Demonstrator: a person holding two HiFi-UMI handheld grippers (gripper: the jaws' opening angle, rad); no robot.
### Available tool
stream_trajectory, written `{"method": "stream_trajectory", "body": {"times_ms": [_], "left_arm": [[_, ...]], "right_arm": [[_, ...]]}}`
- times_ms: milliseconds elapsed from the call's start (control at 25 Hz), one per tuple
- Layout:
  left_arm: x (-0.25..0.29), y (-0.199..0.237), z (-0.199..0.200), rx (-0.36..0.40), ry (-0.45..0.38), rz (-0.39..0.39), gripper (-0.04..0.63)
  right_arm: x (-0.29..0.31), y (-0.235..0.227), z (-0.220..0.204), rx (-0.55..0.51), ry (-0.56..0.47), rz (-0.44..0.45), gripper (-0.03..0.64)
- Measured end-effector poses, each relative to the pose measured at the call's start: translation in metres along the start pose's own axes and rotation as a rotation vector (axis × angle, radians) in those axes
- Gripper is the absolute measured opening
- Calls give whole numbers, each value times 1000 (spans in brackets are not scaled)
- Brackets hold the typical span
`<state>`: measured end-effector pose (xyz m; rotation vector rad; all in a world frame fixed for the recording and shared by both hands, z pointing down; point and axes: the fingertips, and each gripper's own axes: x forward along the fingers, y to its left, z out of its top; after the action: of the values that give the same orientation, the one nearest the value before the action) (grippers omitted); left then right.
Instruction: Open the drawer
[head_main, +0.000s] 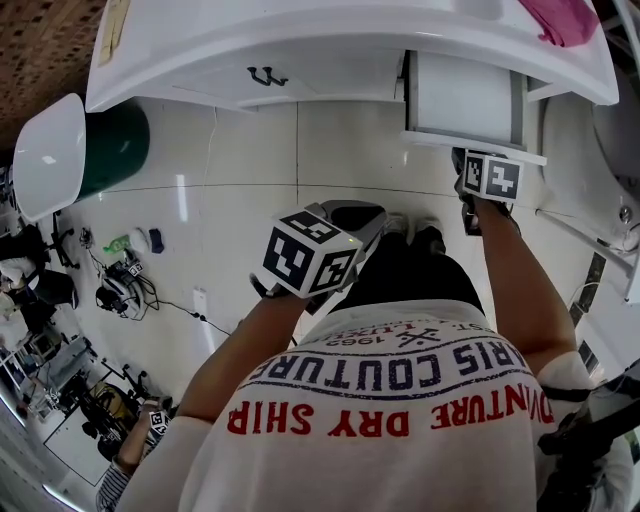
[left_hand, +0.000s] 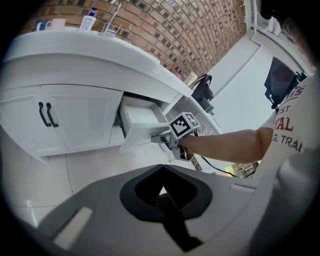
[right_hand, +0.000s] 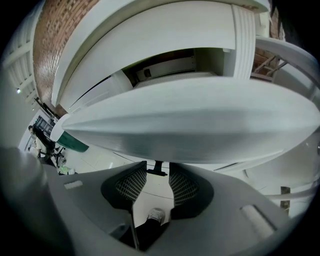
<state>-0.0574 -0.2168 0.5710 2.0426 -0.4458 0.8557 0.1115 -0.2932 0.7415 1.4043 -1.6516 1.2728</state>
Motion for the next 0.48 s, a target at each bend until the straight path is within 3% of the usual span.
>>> {"method": "stream_trajectory", "body": {"times_ms": [240,480], "left_arm": [[-4,-1,0,12,-13,-21,-3],[-7,-13,17,38,-58,-51,-3]], "right_arm": [[-29,11,1,-7,-3,47,156],[-94,54,7,-54,-69,194,120]]}}
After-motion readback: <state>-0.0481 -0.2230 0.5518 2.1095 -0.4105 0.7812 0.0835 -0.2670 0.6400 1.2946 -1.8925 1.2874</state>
